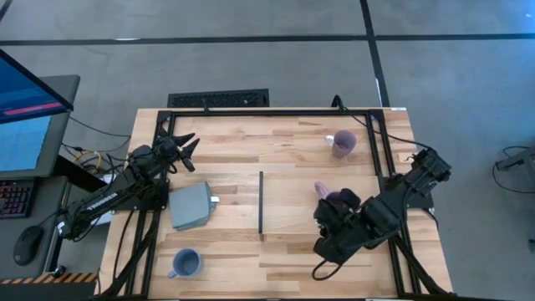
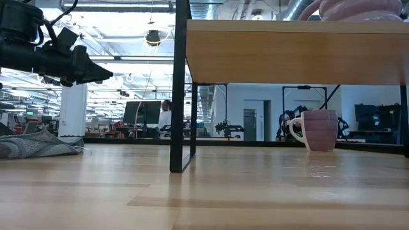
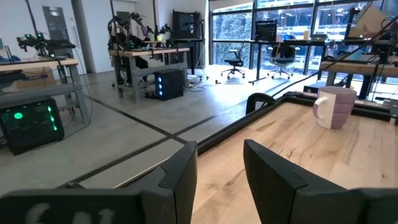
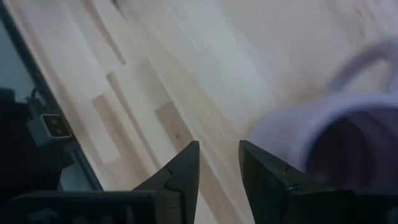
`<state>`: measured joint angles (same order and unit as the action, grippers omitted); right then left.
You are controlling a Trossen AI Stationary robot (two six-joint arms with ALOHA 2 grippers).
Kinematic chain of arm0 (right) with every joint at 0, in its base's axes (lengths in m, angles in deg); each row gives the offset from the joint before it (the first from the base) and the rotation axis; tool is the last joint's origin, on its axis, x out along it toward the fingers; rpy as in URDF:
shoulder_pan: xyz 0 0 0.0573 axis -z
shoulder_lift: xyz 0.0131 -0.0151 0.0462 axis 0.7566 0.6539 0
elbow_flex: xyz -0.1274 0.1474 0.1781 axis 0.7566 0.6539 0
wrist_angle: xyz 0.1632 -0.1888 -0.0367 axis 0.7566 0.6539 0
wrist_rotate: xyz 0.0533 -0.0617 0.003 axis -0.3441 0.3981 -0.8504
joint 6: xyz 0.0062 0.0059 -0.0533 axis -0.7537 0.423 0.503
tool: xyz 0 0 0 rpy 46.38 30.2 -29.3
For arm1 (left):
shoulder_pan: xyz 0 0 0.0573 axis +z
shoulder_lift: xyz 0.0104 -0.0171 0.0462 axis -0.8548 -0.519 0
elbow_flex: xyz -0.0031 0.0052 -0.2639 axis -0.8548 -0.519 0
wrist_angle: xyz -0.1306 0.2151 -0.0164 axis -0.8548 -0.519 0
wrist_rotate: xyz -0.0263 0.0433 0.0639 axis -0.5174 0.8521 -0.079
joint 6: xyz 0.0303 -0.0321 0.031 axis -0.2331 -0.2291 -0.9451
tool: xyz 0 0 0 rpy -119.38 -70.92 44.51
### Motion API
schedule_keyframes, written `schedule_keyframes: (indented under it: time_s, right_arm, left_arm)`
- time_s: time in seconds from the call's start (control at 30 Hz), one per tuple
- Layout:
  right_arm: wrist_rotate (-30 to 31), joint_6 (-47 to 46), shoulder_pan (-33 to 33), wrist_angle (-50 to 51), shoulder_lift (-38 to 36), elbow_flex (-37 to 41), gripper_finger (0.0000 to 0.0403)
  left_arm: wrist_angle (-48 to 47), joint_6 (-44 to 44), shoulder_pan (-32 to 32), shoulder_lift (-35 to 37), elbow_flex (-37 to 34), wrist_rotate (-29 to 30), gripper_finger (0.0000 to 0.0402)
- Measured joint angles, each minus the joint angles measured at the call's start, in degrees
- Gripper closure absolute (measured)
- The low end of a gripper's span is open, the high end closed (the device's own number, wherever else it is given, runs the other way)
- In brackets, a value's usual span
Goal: Stack small to large cups/mugs on shelf
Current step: Put the purple mug on the shelf
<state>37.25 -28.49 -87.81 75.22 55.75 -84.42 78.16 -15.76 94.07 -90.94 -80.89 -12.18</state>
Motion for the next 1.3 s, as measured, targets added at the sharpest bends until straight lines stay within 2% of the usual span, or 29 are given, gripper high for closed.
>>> schedule_keyframes:
  time_s: [0.17, 0.47, 0.9, 1.3]
  right_arm:
    - [-0.7, -6.4, -1.2, 5.6, 0.0, 0.0, 0.0269]
    - [-0.7, -7.9, -3.4, 5.2, 0.1, 0.0, 0.0269]
    - [-1.4, -7.3, -2.7, 5.2, 0.1, 0.0, 0.0269]
    - [-4.0, 0.3, -2.2, 5.2, 0.1, 0.0, 0.0269]
  left_arm:
    - [0.0, 0.0, 0.0, 0.0, 0.0, 0.0, 0.0280]
    - [0.0, 0.1, 0.0, 0.0, 0.0, 0.0, 0.0280]
    - [0.0, 1.0, 0.0, 0.0, 0.0, -0.1, 0.0280]
    - [0.0, 0.5, 0.0, 0.0, 0.0, -0.1, 0.0280]
